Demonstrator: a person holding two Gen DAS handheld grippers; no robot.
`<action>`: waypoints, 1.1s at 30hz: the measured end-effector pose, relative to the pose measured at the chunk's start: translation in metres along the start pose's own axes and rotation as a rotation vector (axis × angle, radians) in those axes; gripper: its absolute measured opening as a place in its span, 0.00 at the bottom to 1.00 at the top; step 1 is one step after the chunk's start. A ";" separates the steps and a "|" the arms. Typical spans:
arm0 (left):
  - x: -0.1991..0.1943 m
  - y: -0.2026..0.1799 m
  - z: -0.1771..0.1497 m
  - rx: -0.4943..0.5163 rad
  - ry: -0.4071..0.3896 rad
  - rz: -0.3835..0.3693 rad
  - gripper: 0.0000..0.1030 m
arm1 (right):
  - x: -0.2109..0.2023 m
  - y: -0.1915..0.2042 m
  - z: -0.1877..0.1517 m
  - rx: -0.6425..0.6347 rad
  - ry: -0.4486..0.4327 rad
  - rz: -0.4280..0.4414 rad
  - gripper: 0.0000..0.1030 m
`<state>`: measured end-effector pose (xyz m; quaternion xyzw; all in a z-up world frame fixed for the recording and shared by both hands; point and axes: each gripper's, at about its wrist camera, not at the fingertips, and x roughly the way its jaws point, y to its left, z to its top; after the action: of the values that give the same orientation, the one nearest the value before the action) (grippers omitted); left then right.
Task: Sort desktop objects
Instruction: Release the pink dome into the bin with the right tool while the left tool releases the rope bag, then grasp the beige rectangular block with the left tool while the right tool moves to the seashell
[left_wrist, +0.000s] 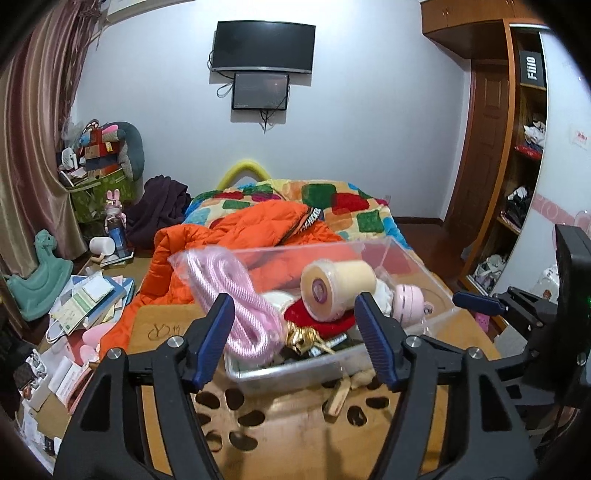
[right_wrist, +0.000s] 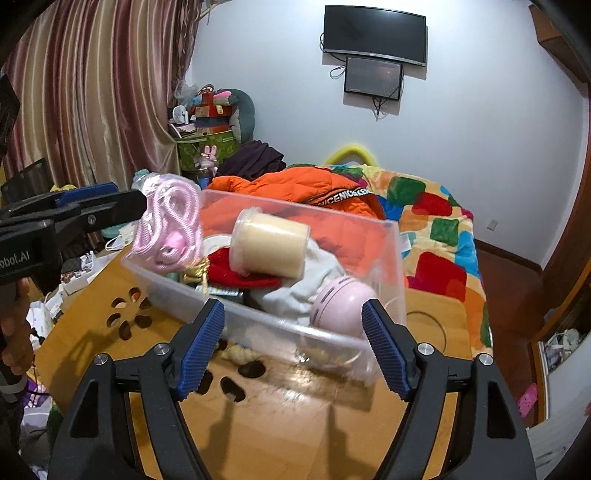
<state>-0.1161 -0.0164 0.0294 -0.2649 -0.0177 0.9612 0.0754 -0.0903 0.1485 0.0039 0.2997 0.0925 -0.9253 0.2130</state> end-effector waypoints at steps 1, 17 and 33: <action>0.001 0.000 -0.003 0.003 0.009 -0.003 0.66 | 0.000 0.001 -0.002 0.002 0.002 0.002 0.72; 0.054 -0.029 -0.074 0.123 0.268 -0.060 0.36 | 0.025 0.013 -0.037 -0.009 0.109 0.055 0.71; 0.056 -0.033 -0.079 0.130 0.294 -0.166 0.29 | 0.043 0.007 -0.049 0.014 0.171 0.069 0.57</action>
<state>-0.1185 0.0246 -0.0642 -0.3948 0.0341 0.9017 0.1730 -0.0934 0.1428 -0.0617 0.3819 0.0933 -0.8892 0.2339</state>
